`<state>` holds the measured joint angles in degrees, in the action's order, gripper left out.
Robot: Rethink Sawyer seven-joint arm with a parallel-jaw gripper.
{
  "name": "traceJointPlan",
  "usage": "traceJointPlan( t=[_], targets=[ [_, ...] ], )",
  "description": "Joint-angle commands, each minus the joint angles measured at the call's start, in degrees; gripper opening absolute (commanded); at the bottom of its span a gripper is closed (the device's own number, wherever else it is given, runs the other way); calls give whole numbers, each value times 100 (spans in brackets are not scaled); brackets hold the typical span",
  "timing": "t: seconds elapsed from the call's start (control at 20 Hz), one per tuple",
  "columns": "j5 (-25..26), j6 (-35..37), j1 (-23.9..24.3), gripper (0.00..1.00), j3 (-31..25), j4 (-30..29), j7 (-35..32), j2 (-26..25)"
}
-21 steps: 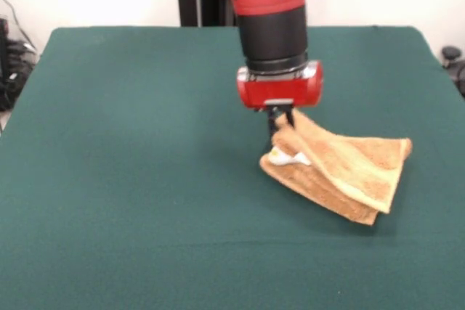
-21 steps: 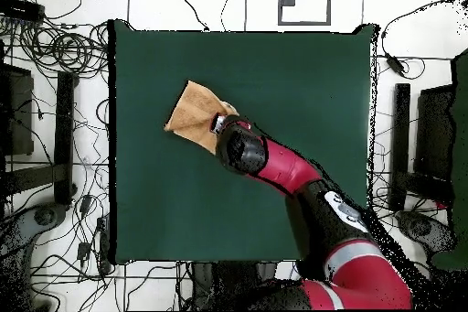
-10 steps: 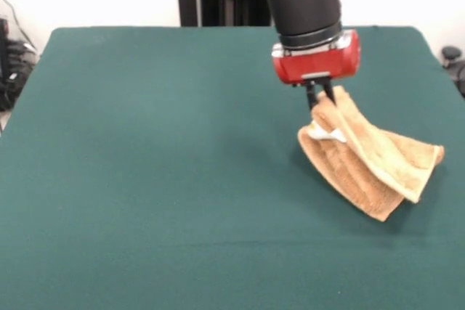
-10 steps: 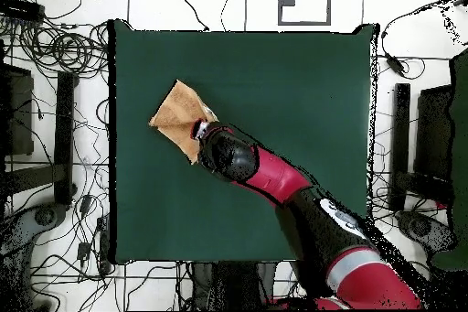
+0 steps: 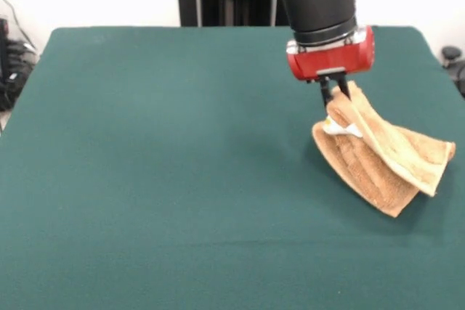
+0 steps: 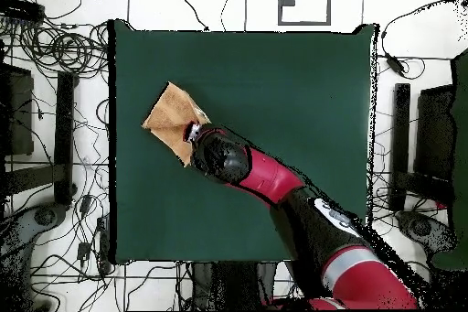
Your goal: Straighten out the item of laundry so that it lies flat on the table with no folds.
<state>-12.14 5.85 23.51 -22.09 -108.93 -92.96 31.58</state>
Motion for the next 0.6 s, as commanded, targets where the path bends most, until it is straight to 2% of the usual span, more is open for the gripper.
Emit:
traceJointPlan(
  t=[0.05, 0.15, 0.45, 0.6],
  targets=[
    [16, 583, -411, 0, 116, 112, -831, 184],
    [185, 1032, -349, 0, 364, 305, -493, 384],
    [535, 2723, 245, 0, 485, 630, 96, 675],
    [840, 3305, 473, 0, 486, 893, 353, 747]
  ],
)
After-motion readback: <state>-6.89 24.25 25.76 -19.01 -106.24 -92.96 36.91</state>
